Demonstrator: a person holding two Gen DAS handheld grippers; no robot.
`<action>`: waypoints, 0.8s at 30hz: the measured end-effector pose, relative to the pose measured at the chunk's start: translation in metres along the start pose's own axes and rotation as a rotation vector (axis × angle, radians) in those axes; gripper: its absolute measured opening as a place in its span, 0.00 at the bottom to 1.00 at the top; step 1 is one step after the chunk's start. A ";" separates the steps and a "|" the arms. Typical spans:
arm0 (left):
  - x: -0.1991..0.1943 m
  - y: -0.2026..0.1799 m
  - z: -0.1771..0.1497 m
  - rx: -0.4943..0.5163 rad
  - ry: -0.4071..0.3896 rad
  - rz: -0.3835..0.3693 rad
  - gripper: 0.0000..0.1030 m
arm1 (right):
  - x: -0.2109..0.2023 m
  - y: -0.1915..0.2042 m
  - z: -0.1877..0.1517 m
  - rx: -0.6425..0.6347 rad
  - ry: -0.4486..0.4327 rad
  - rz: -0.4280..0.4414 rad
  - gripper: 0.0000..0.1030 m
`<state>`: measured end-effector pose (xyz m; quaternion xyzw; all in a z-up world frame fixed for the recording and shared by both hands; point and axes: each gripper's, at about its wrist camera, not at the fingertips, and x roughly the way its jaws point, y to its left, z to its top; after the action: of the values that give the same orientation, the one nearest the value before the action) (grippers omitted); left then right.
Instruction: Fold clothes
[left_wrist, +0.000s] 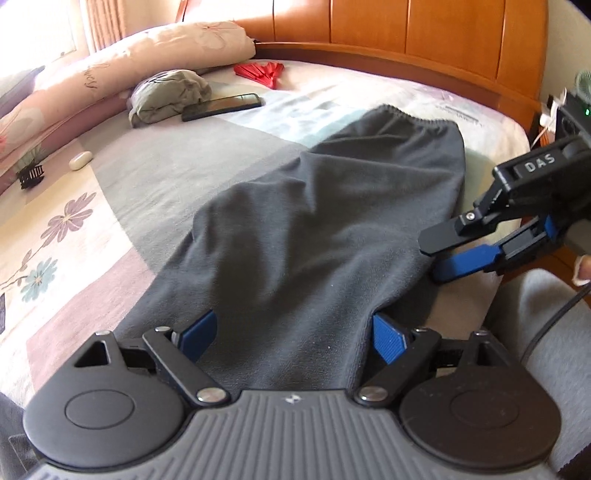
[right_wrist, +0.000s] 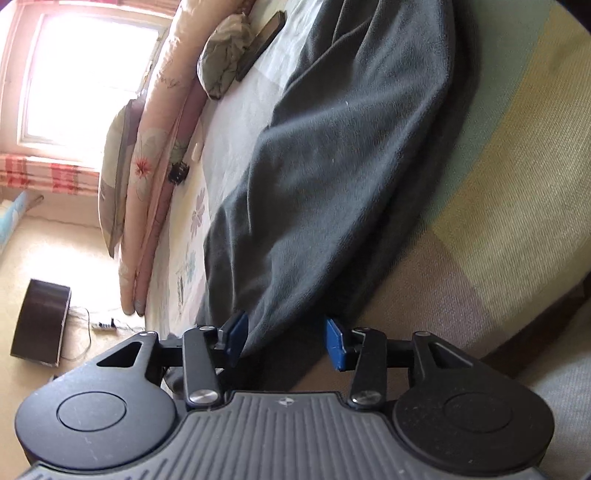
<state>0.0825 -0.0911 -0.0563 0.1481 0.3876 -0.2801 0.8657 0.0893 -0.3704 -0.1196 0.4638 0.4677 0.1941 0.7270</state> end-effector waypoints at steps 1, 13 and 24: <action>-0.002 0.002 0.000 -0.012 -0.006 -0.017 0.86 | 0.000 -0.001 0.002 0.008 -0.024 0.003 0.50; -0.017 0.013 0.002 -0.065 -0.040 -0.041 0.86 | -0.008 -0.003 -0.004 -0.071 -0.134 -0.020 0.03; -0.005 0.035 -0.015 -0.164 0.011 -0.022 0.89 | -0.029 0.011 -0.002 -0.233 -0.210 -0.190 0.16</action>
<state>0.0926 -0.0543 -0.0610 0.0740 0.4158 -0.2561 0.8695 0.0754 -0.3844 -0.0959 0.3477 0.4055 0.1281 0.8356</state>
